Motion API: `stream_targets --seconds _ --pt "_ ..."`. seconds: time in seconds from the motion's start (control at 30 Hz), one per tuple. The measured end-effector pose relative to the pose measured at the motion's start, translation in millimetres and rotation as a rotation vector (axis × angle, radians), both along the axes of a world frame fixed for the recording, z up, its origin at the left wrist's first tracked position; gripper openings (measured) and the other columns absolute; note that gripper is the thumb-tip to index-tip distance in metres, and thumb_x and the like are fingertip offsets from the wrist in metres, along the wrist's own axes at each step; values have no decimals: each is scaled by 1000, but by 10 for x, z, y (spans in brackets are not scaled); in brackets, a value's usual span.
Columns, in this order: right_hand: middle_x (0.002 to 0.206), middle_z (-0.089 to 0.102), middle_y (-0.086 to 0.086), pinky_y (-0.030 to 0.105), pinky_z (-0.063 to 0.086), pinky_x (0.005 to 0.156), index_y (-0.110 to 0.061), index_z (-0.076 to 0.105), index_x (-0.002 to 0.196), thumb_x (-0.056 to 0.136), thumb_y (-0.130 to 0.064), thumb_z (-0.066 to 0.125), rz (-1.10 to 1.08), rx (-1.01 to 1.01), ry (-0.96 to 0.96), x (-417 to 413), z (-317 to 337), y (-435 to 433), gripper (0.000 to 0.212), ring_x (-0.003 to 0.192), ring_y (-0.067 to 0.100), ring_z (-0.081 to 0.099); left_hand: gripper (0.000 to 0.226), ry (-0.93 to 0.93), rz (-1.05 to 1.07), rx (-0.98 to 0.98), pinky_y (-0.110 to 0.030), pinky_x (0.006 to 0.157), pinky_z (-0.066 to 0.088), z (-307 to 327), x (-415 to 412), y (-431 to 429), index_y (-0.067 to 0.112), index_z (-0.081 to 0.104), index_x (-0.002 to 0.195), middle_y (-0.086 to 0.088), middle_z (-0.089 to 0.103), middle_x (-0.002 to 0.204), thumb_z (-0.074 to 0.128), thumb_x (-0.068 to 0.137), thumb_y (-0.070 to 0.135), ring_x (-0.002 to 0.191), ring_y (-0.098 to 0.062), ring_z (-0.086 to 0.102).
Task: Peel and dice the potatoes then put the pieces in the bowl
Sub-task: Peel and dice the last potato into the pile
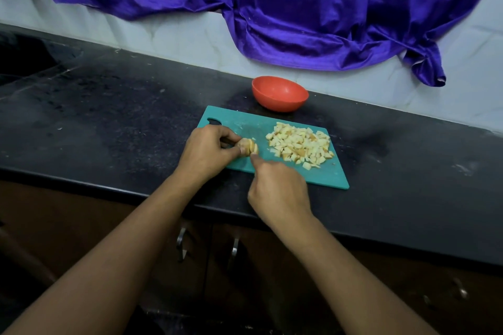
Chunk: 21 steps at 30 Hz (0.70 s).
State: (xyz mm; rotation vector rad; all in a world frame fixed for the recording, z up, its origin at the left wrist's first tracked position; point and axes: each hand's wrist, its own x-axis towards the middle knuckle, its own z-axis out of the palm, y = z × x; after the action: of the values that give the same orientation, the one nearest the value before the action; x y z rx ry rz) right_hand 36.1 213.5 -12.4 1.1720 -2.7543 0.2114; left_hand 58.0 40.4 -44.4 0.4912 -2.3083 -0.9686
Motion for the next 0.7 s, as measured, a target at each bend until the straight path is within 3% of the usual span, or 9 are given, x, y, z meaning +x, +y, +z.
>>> stream_targets --seconds 0.2,0.3,0.43,0.6,0.7 --pt "130 67 1 40 55 92 -36 63 139 96 -21 58 -78 -137 -282 -139 321 58 45 110 23 63 24 -47 -10 -31 -25 84 56 36 60 11 29 81 102 17 75 93 85 80 38 86 2 67" --pt "128 69 2 40 54 93 -31 68 133 93 -19 60 -86 -170 -276 -162 514 27 43 112 26 64 22 -41 -4 -32 -27 86 57 34 55 18 28 81 101 18 75 92 85 81 35 87 3 67" --pt "112 69 4 37 51 80 -25 72 121 95 -26 59 -58 -92 -233 -170 662 -91 29 90 25 55 20 -27 -14 -29 -29 88 59 30 63 27 26 80 99 17 75 92 84 82 34 87 3 68" --pt "103 66 3 33 42 71 -21 72 110 96 -36 62 -47 5 -160 -185 712 -251 23 90 26 58 18 -35 -4 -34 -27 85 59 26 53 17 28 79 98 18 75 91 83 82 35 85 3 68" --pt "86 60 1 31 36 57 -16 65 91 93 -35 66 -24 82 -150 -222 811 -352 20 74 19 56 15 -49 6 -60 -21 75 54 27 47 10 27 79 94 19 71 83 82 82 35 79 5 64"
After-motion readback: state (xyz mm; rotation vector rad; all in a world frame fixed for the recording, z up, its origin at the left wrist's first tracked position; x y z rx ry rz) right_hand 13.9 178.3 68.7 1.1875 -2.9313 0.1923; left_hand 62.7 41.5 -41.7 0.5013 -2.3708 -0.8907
